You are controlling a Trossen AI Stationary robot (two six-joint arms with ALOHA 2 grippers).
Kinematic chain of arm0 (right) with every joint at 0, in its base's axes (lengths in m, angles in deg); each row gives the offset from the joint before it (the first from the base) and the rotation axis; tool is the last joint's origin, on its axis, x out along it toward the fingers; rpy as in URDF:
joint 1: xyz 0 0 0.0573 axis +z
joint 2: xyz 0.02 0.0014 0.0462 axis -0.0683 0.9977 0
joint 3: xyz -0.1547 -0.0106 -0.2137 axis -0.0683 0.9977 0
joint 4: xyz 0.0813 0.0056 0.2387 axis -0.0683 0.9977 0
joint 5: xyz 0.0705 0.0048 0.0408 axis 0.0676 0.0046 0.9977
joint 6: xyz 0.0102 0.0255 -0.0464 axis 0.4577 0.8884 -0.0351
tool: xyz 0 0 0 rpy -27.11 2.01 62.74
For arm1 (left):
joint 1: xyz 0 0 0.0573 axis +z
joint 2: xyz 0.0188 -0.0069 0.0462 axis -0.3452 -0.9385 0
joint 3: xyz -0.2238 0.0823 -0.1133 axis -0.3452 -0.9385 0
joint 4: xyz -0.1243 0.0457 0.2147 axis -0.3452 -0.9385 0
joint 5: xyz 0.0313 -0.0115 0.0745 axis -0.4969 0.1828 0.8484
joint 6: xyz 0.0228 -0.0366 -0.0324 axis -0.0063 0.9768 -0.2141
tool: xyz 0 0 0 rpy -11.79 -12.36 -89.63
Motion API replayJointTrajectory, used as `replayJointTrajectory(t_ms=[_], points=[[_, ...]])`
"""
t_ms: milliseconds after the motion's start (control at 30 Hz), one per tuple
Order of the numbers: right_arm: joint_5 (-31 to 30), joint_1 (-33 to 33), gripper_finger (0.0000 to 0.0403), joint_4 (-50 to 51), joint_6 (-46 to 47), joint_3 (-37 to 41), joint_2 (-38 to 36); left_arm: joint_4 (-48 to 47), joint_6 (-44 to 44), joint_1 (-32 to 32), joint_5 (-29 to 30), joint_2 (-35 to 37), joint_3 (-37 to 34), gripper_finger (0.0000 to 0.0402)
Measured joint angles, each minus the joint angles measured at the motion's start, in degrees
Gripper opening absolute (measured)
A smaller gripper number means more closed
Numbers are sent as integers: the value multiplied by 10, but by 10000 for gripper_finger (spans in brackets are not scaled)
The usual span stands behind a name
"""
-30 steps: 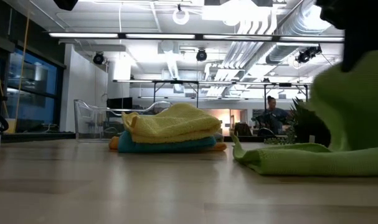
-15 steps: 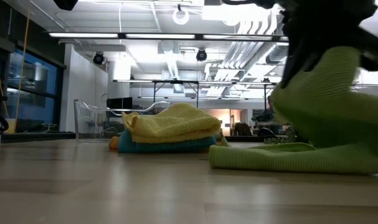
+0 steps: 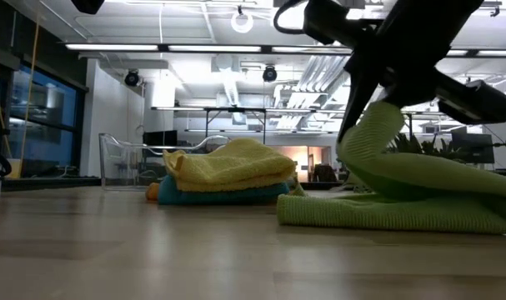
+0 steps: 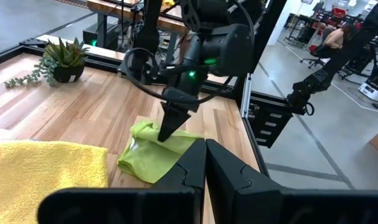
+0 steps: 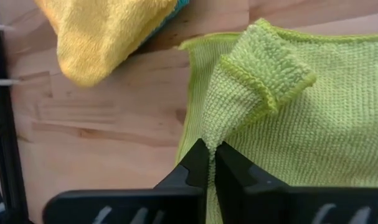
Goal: Fold microfiber towels
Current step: Fold the green towel, then stack the green towel on the yellow towel
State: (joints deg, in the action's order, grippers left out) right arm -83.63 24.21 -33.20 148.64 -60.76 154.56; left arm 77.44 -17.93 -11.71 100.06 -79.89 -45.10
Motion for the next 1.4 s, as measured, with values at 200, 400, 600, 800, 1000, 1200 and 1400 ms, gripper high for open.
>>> replayJointTrajectory(t_ms=[200,400,600,800,1000,1200,1400], points=[[5,-9,55,-1,-13,0,1,0,0,0,0,0,0,0],[-7,-10,144,-1,-13,0,1,0,0,0,0,0,0,0],[-43,-15,206,24,-45,0,-18,0,-1,0,0,0,0,0],[-39,-4,226,125,-81,0,-76,0,1,0,0,0,0,0],[11,47,227,257,-28,0,-110,0,2,0,0,0,0,0],[62,100,227,309,18,6,-109,1,3,0,0,0,0,0],[105,136,227,339,19,7,-109,80,12,36,-98,-1,0,0]])
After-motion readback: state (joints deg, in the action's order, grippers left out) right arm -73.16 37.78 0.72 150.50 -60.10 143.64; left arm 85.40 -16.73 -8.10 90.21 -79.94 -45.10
